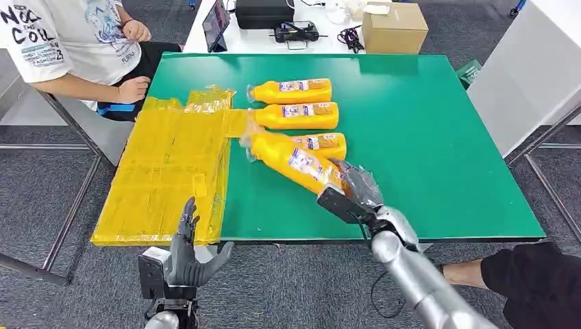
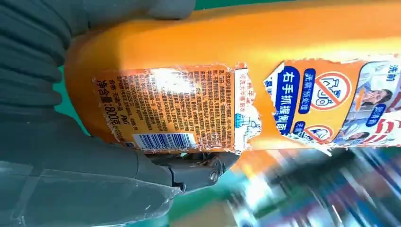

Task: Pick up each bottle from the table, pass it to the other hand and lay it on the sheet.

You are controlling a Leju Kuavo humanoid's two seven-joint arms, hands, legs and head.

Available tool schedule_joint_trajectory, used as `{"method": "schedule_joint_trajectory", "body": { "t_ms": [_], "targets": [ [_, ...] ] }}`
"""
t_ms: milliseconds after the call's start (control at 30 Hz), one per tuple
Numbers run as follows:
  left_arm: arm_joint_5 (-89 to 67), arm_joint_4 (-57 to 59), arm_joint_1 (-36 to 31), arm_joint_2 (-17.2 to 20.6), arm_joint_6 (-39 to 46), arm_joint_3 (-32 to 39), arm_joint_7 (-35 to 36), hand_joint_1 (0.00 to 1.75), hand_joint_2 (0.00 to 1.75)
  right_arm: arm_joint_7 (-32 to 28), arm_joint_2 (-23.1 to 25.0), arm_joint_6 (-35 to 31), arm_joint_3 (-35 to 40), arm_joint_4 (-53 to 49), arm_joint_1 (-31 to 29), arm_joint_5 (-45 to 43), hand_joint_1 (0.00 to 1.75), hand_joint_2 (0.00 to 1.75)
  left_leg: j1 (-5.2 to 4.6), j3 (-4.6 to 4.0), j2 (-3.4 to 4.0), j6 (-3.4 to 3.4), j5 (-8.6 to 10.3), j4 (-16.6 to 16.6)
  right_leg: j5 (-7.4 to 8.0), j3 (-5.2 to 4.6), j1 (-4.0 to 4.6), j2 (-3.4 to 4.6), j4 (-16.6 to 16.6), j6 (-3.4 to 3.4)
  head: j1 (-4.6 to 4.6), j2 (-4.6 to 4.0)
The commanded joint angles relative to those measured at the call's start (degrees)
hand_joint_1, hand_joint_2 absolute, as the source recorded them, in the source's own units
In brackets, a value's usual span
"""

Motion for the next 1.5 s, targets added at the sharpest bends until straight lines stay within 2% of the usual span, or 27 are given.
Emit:
{"method": "schedule_joint_trajectory", "body": {
  "t_ms": [33,67,233,267,300,400,433,467,667,767,833,867,900,967,1000,1133,1233,1267,1300,1333,1367,1400,1500],
  "targets": [
    [0.54,-0.3,0.05,1.66,0.54,-0.26,-0.34,0.0,1.75,-8.48,9.17,-7.45,-16.41,-22.01,11.77,-3.31,1.75,1.75,0.02,0.07,-0.04,-0.05,-0.02,-0.03,-0.05,0.06,0.03,-0.05,-0.01,-0.08,0.0,0.0],
    [0.69,-0.46,0.09,1.66,0.66,-0.31,-0.38,0.0,1.75,-10.44,10.3,-9.22,-17.69,-24.88,13.52,-4.06,1.75,1.75,0.06,0.44,-0.01,-0.12,-0.19,0.01,-0.21,0.42,0.08,-0.03,0.02,-0.19,0.04,0.0],
    [0.98,-0.56,0.1,1.63,0.71,-0.38,-0.37,0.0,1.75,-10.91,10.71,-9.92,-18.46,-27.29,15.44,-4.62,1.75,1.75,0.0,0.1,-0.04,-0.05,-0.04,-0.05,-0.09,0.08,-0.01,-0.04,-0.01,-0.09,0.02,0.0],
    [1.4,-0.57,0.09,1.57,0.7,-0.35,-0.34,0.0,1.75,-12.75,11.46,-11.67,-19.34,-27.57,15.87,-5.21,1.75,1.75,0.04,0.49,0.02,-0.13,-0.23,-0.04,-0.27,0.45,0.04,0.0,0.01,-0.21,0.02,0.0],
    [2.11,-0.59,0.09,1.55,0.34,-0.34,-0.25,0.0,1.75,-13.52,11.88,-12.6,-19.85,-27.88,16.39,-4.97,1.75,1.75,0.01,0.14,-0.03,-0.06,-0.05,-0.04,-0.09,0.13,0.01,-0.05,-0.01,-0.1,0.04,0.0],
    [10.31,-0.69,-0.35,1.77,-6.71,-0.65,2.05,0.0,1.75,-15.8,13.06,-13.15,-20.98,-27.87,19.59,-5.16,1.75,1.75,0.01,0.14,-0.03,-0.05,-0.05,-0.04,-0.09,0.12,0.0,-0.04,-0.04,-0.1,0.04,0.0],
    [12.25,-0.79,-0.53,2.09,-8.59,-0.84,2.73,0.0,1.75,-16.47,13.6,-12.63,-21.0,-26.72,20.1,-5.61,1.75,1.75,0.05,0.52,0.03,-0.12,-0.23,-0.03,-0.24,0.48,0.06,0.01,-0.03,-0.21,0.04,0.0],
    [14.92,-0.53,-0.79,2.48,-11.39,-1.28,3.71,0.0,1.75,-16.86,13.89,-11.31,-20.43,-24.95,20.52,-5.61,1.75,1.75,0.01,0.23,-0.05,-0.06,-0.07,-0.07,-0.12,0.21,0.01,-0.06,-0.05,-0.12,0.06,0.0],
    [20.85,0.0,-2.43,3.77,-19.25,-3.32,5.74,0.0,1.75,-20.14,17.27,-7.36,-14.71,-12.16,20.56,-4.23,1.75,1.75,0.08,0.35,0.16,-0.09,-0.08,-0.13,-0.05,0.28,0.09,0.13,-0.14,-0.14,0.02,0.0],
    [21.67,-0.25,-3.05,3.8,-20.79,-4.33,6.28,0.0,1.75,-21.58,19.63,-5.91,-10.48,-2.98,19.67,-3.97,1.75,1.75,0.09,0.31,0.14,-0.08,-0.06,-0.14,-0.04,0.24,0.09,0.11,-0.13,-0.13,0.04,0.0],
    [21.83,-0.24,-3.35,3.79,-21.2,-4.83,6.5,0.0,1.75,-22.44,20.43,-5.09,-7.78,1.82,18.75,-4.73,1.75,1.75,0.13,0.69,0.28,-0.15,-0.18,-0.21,-0.13,0.57,0.15,0.24,-0.18,-0.25,0.06,0.0],
    [21.82,-0.2,-3.46,3.73,-21.21,-4.92,6.51,0.0,1.75,-22.67,20.76,-5.91,-6.88,3.22,18.57,-4.21,1.75,1.75,0.11,0.31,0.2,-0.08,-0.06,-0.14,-0.03,0.24,0.12,0.17,-0.14,-0.13,0.04,0.0],
    [21.82,-0.2,-3.46,3.73,-21.21,-4.92,6.51,0.0,1.75,-22.67,20.76,-5.91,-6.88,3.22,18.57,-4.21,1.75,1.75,0.13,0.52,0.29,-0.12,-0.13,-0.18,-0.08,0.42,0.14,0.25,-0.17,-0.19,0.04,0.0],
    [21.82,-0.13,-3.51,3.74,-21.26,-4.99,6.53,0.0,1.75,-22.49,20.74,-5.23,-5.96,4.17,18.25,-4.3,1.75,1.75,0.09,0.29,0.14,-0.08,-0.05,-0.13,-0.07,0.22,0.1,0.1,-0.1,-0.13,0.04,0.0],
    [21.82,-0.14,-3.51,3.74,-21.28,-5.01,6.53,0.0,1.75,-22.43,20.71,-5.03,-5.55,4.56,18.11,-4.32,1.75,1.75,0.13,0.71,0.23,-0.14,-0.2,-0.2,-0.19,0.6,0.15,0.19,-0.16,-0.24,0.04,0.0],
    [21.73,0.2,-3.66,3.56,-21.52,-5.26,6.65,0.0,1.75,-21.64,21.5,-4.14,-1.54,9.08,16.92,-2.96,1.75,1.75,0.09,0.33,0.17,-0.08,-0.07,-0.13,-0.08,0.26,0.09,0.13,-0.11,-0.14,0.04,0.0],
    [21.62,0.75,-4.02,3.42,-21.8,-5.56,6.83,0.0,1.75,-21.77,21.45,-4.54,1.24,12.28,15.44,-1.62,1.75,1.75,0.09,0.29,0.17,-0.09,-0.07,-0.1,-0.08,0.22,0.09,0.14,-0.08,-0.15,0.06,0.0],
    [21.61,1.06,-4.17,3.3,-21.83,-5.57,6.9,0.0,1.75,-21.77,21.73,-4.14,1.69,13.48,14.88,-1.87,1.75,1.75,0.13,0.7,0.29,-0.16,-0.24,-0.13,-0.21,0.59,0.14,0.25,-0.1,-0.27,0.06,0.0],
    [21.57,1.5,-4.38,3.19,-21.85,-5.62,6.98,0.0,1.75,-21.84,21.96,-3.8,2.55,14.4,14.32,-1.68,1.75,1.75,0.09,0.31,0.14,-0.1,-0.06,-0.13,-0.08,0.25,0.1,0.1,-0.09,-0.16,0.04,0.0],
    [21.56,1.77,-4.5,3.16,-21.89,-5.65,7.06,0.0,1.75,-21.74,22.14,-3.71,3.12,15.17,13.99,-1.38,1.75,1.75,0.07,0.28,0.13,-0.08,-0.05,-0.12,-0.07,0.21,0.08,0.1,-0.08,-0.15,0.04,0.0],
    [21.56,1.77,-4.5,3.16,-21.89,-5.65,7.06,0.0,1.75,-21.74,22.14,-3.71,3.12,15.17,13.99,-1.38,1.75,1.75,0.11,0.65,0.23,-0.16,-0.19,-0.13,-0.19,0.54,0.13,0.19,-0.08,-0.26,0.04,0.0],
    [21.55,2.08,-4.63,3.14,-21.84,-5.61,7.06,0.0,1.75,-21.53,22.37,-3.51,3.58,16.03,13.67,-1.22,1.75,1.75,0.08,0.36,0.19,-0.09,-0.07,-0.13,-0.07,0.28,0.09,0.16,-0.1,-0.16,0.06,0.0],
    [21.77,2.45,-4.76,3.21,-22.08,-5.36,7.13,0.0,1.75,-21.37,22.57,-3.29,4.29,17.68,13.07,-1.16,1.75,1.75,0.05,0.34,0.09,-0.08,-0.04,-0.15,-0.1,0.26,0.05,0.06,-0.09,-0.15,0.09,0.0]
  ]
}}
